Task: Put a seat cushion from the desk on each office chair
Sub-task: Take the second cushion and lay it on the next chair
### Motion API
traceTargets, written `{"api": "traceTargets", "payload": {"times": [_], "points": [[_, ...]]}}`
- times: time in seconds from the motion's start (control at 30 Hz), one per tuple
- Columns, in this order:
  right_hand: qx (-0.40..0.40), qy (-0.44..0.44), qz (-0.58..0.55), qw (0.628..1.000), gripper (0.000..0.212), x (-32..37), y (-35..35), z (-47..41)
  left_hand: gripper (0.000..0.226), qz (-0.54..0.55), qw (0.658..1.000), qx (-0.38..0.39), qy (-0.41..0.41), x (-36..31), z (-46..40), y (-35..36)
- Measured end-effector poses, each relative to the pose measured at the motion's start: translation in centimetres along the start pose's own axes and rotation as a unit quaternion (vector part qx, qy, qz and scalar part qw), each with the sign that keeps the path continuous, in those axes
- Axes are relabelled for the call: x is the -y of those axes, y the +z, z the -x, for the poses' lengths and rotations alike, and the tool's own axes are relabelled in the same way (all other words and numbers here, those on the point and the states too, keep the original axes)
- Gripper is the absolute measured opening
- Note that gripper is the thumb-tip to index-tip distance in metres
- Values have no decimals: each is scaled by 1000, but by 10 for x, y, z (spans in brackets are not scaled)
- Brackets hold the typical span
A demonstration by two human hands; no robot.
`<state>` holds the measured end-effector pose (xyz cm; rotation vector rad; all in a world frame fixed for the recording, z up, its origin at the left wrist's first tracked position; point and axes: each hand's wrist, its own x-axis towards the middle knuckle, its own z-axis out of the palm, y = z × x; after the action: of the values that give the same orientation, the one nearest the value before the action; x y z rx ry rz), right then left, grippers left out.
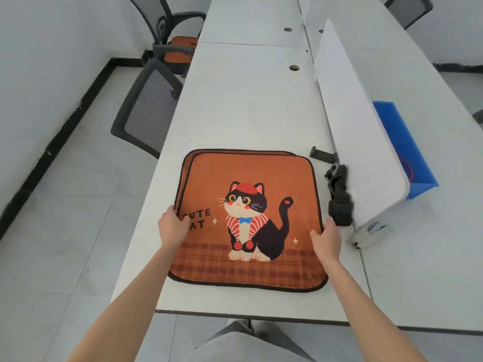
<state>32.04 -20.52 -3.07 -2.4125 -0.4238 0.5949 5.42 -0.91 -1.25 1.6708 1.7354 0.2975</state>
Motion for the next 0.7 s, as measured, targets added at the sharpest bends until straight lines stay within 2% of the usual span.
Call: {"api": "traceTargets", "payload": {"times": [0.1, 0.2, 0.3, 0.47, 0.57, 0.7], "points": [[7, -4, -5, 1000, 46, 10, -4, -7, 54, 10, 1000, -2, -2, -10, -2, -1], [55, -24, 19, 998, 25, 25, -6, -16, 34, 13, 1000, 0, 25, -20, 0, 2], [79, -26, 37, 996, 18, 47, -8, -12, 23, 29, 999, -35, 22, -25, 7, 1], [104, -186, 41, 976, 53, 98, -10, 28, 14, 18, 989, -125, 75, -21, 37, -33], [161, -257, 11, 953, 56, 137, 5, 63, 12, 39, 979, -187, 71, 0, 63, -67], [228, -342, 7, 912, 53, 185, 45, 123, 9, 56, 960, -272, 24, 55, 91, -128]]}}
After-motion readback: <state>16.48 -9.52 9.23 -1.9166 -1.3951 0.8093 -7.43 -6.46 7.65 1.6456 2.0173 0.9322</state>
